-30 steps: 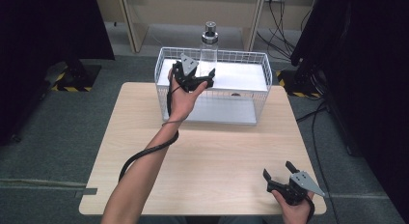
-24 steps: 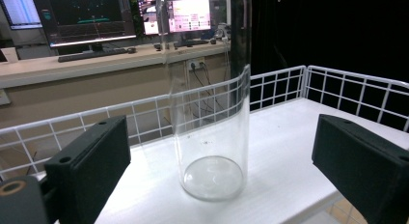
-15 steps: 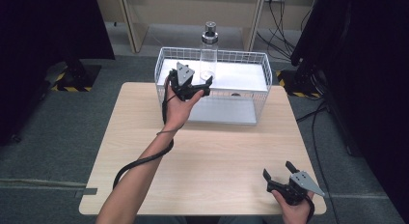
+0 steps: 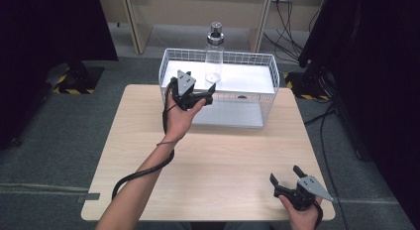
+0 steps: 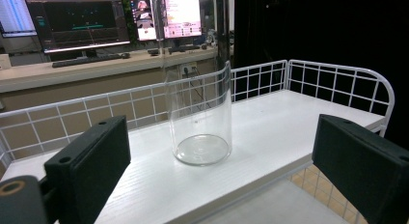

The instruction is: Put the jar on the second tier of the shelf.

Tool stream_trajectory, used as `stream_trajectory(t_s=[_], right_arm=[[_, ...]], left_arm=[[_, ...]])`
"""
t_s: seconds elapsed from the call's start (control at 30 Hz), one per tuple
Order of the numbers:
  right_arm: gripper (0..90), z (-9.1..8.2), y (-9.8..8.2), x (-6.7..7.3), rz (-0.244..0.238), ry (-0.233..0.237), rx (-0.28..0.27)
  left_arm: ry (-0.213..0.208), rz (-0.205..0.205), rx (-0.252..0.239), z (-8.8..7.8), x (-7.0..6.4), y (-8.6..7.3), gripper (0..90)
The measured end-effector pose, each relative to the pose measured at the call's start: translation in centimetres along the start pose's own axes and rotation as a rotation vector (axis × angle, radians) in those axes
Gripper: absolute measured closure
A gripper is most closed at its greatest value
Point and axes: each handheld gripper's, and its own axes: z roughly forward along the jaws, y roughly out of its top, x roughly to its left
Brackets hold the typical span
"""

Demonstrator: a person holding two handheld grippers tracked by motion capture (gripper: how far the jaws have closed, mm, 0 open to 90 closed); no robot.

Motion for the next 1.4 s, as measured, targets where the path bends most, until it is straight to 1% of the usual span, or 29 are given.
stream_trajectory(t_s=[0.3,0.53,0.57,0.83,1.0,1.27,1.4], right_arm=[[4.7,0.0,0.0,0.0,-0.002,0.000,0.001],[4.7,0.0,0.0,0.0,-0.002,-0.001,0.001],[4.8,0.0,0.0,0.0,-0.003,-0.001,0.001],[4.8,0.0,0.0,0.1,-0.005,-0.002,0.001],[4.7,0.0,0.0,0.1,-0.004,-0.002,0.001],[4.8,0.0,0.0,0.1,-0.009,-0.004,0.001],[4.8,0.0,0.0,0.1,-0.009,-0.004,0.000]], left_arm=[[-0.005,-0.007,0.000,-1.0,0.0,-1.0,5.8],[-0.010,-0.002,0.001,-1.6,0.0,-1.6,5.8],[-0.011,-0.006,-0.003,-1.6,0.0,-1.7,5.8],[-0.013,-0.005,0.000,-2.4,0.0,-2.5,5.7],[-0.015,-0.015,0.005,-3.0,0.0,-3.1,5.7],[-0.024,-0.018,0.002,-3.8,-0.2,-3.6,5.7],[-0.030,-0.019,0.001,-4.4,-0.4,-4.1,5.7]])
